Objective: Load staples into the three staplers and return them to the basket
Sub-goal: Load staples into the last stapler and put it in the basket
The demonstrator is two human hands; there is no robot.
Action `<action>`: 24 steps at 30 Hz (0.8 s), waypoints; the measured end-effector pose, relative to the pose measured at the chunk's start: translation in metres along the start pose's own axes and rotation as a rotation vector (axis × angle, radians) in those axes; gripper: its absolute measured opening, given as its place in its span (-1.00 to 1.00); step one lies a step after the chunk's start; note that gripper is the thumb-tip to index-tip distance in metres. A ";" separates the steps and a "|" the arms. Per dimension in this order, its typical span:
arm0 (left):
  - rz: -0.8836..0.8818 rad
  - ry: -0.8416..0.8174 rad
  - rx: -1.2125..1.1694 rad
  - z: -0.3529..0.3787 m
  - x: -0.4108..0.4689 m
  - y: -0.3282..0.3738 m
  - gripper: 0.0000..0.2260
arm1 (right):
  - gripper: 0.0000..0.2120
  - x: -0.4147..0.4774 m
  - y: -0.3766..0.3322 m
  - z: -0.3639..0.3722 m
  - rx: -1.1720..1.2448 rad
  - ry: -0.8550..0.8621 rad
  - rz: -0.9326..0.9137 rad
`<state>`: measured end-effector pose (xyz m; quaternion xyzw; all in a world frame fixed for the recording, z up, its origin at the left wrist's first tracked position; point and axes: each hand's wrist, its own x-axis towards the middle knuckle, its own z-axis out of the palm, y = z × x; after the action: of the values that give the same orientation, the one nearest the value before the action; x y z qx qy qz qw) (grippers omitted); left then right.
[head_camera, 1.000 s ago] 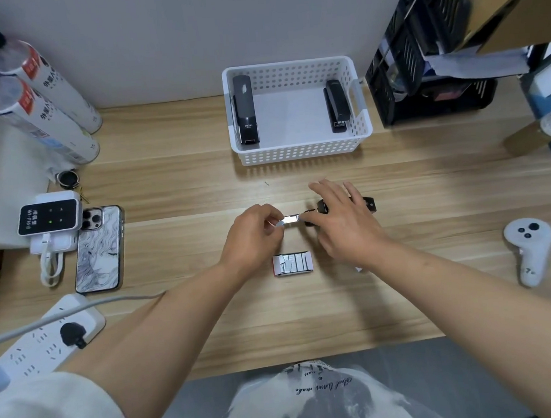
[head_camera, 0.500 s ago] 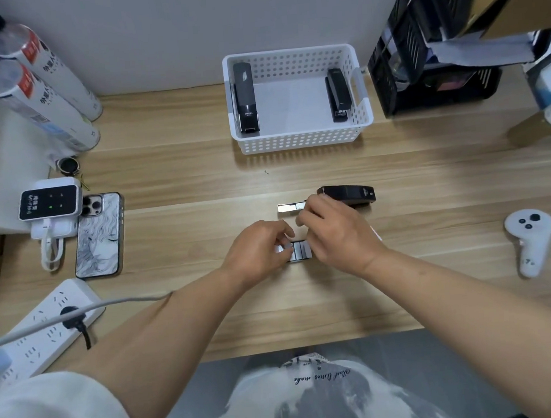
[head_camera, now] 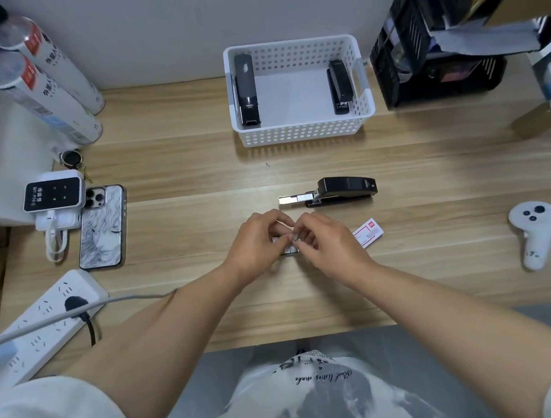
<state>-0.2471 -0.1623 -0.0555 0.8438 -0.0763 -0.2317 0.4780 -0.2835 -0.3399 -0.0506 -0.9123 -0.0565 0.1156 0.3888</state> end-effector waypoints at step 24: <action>-0.031 -0.026 0.233 0.005 -0.014 -0.016 -0.72 | -0.88 0.006 0.000 0.015 -0.236 0.017 0.025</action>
<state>-0.2628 -0.1525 -0.0669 0.8915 -0.0958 -0.2398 0.3721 -0.2814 -0.3284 -0.0621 -0.9533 -0.0548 0.1052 0.2779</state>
